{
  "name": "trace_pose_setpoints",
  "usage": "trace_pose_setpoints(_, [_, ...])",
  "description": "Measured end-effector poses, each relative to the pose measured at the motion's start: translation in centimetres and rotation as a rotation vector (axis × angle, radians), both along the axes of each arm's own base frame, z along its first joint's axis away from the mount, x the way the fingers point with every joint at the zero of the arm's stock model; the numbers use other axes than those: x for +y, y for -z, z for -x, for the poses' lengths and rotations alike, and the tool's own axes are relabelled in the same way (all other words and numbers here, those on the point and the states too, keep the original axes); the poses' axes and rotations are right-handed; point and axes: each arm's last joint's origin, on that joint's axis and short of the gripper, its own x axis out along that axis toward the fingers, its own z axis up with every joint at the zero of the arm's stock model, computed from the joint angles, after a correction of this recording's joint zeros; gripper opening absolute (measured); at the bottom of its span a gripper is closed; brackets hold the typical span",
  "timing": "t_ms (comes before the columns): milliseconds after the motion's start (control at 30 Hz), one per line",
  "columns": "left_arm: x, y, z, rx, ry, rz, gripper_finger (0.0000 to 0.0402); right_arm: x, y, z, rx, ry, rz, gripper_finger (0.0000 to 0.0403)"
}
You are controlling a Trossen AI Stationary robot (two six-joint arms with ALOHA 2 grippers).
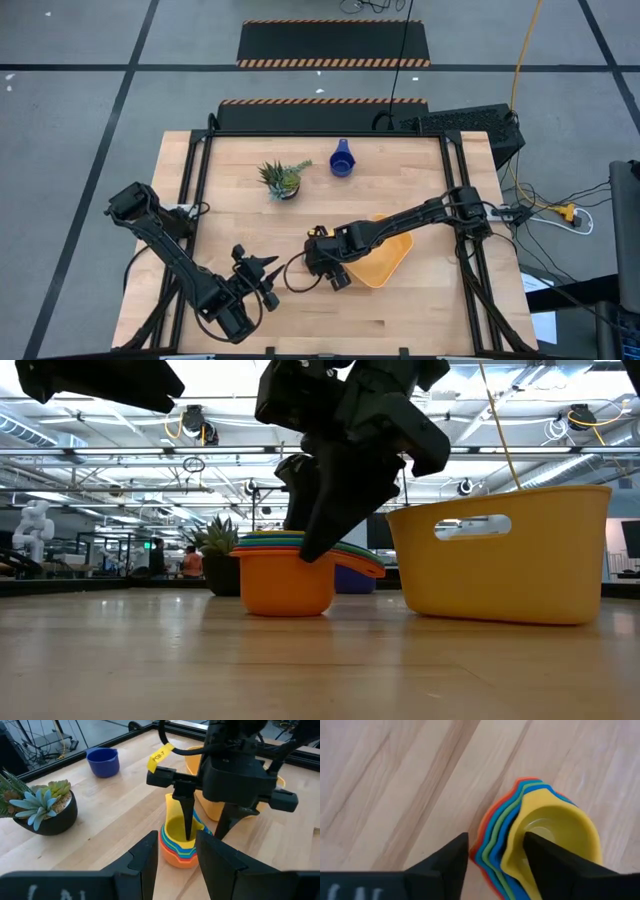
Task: Nest measuring cups in basket
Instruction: Stack the measuring cups on the purple measuring cup
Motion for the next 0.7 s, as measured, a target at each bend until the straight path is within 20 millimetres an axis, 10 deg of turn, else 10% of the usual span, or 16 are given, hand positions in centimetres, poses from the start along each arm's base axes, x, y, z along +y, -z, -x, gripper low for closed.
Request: trace_pose_setpoints(700, [-1.4, -0.2, 0.5, -0.045, 0.046, 0.049, 0.0136, -0.9, 3.9, -0.8, 0.078, 0.010, 0.027, 0.0171])
